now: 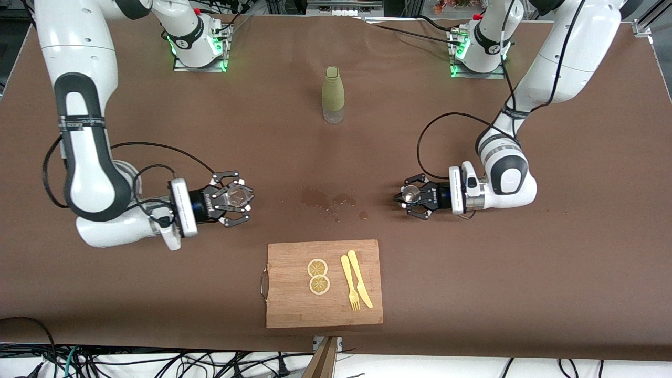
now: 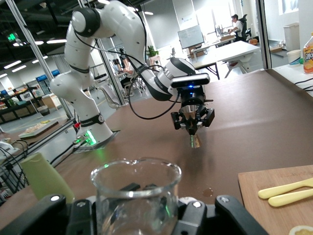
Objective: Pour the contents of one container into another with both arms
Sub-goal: 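Bring the beaker above the jigger held by the left gripper, then tilt the beaker with the right gripper to pour into the jigger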
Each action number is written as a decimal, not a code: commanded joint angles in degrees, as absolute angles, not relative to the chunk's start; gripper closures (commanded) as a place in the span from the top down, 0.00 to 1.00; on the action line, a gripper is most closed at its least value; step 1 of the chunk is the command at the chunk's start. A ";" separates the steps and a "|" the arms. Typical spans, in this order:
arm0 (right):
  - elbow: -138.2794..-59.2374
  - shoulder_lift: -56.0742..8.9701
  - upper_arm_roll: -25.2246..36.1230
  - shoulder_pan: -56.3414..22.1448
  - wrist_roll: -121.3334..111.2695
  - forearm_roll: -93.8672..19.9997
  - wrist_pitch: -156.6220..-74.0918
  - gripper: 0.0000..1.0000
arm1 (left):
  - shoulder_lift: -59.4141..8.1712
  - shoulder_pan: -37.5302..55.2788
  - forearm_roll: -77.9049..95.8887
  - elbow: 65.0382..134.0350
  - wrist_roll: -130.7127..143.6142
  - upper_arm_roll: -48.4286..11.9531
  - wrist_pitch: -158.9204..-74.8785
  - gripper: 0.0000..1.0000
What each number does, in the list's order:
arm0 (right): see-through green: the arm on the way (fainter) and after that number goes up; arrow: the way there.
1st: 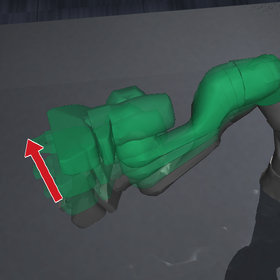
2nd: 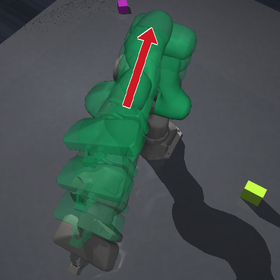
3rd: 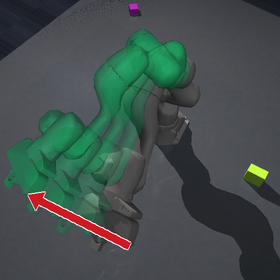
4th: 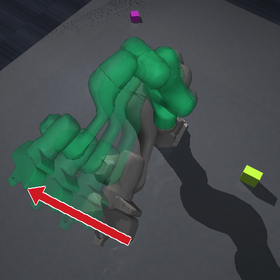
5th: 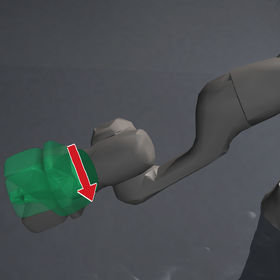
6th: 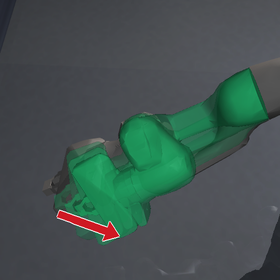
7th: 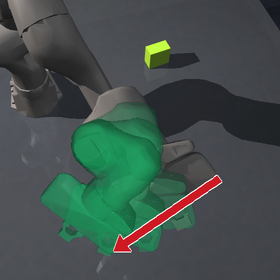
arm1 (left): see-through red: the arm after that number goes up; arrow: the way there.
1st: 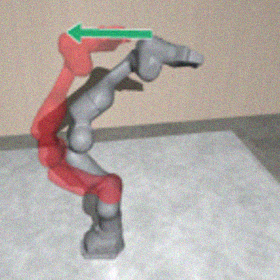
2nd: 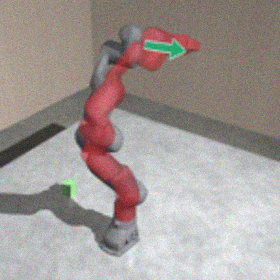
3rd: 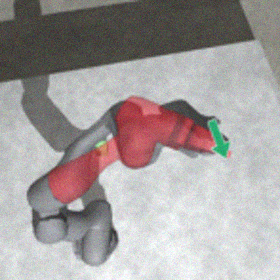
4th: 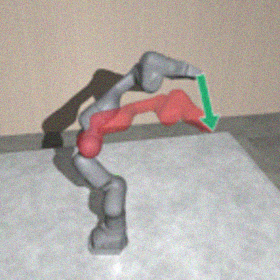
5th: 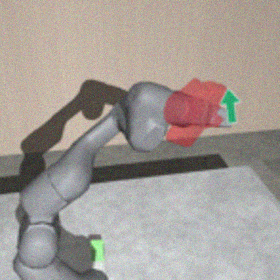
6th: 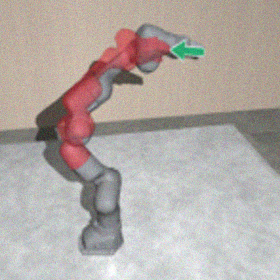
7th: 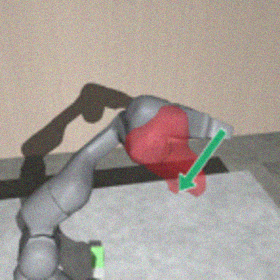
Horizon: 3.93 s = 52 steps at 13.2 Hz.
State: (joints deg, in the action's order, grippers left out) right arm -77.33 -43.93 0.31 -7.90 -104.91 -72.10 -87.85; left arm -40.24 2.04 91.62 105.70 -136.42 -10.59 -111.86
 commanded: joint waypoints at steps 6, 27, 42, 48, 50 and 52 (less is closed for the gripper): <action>-76.82 -43.68 0.18 -16.60 -103.54 -75.94 -99.83 0.04 | -43.33 13.35 107.04 98.35 -133.24 -12.48 -126.89 0.00; -76.99 -42.80 0.70 -23.37 -98.01 -64.16 -111.26 0.04 | -50.36 23.90 123.91 88.86 -137.72 -13.97 -142.37 0.00; -77.17 -42.89 0.79 -27.95 -90.09 -52.83 -122.42 0.04 | -50.54 23.73 127.79 88.86 -142.03 -13.89 -145.11 0.00; -77.17 -43.24 0.88 -29.62 -87.19 -51.07 -126.38 0.04 | -50.71 24.26 130.33 88.77 -142.99 -13.97 -145.28 0.00; -77.17 -43.42 0.88 -30.23 -85.00 -49.93 -127.88 0.04 | -50.71 24.08 130.69 88.86 -144.23 -13.97 -145.28 0.00; -76.99 -43.42 0.79 -30.32 -81.93 -46.34 -127.88 0.04 | -50.63 23.91 130.69 88.86 -144.32 -13.97 -145.20 0.00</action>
State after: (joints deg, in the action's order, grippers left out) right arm -76.87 -43.87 0.32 -29.38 -85.23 -49.26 -127.03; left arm -50.53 24.16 128.46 89.50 -141.51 -13.59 -144.61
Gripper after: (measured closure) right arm 0.877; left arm 0.903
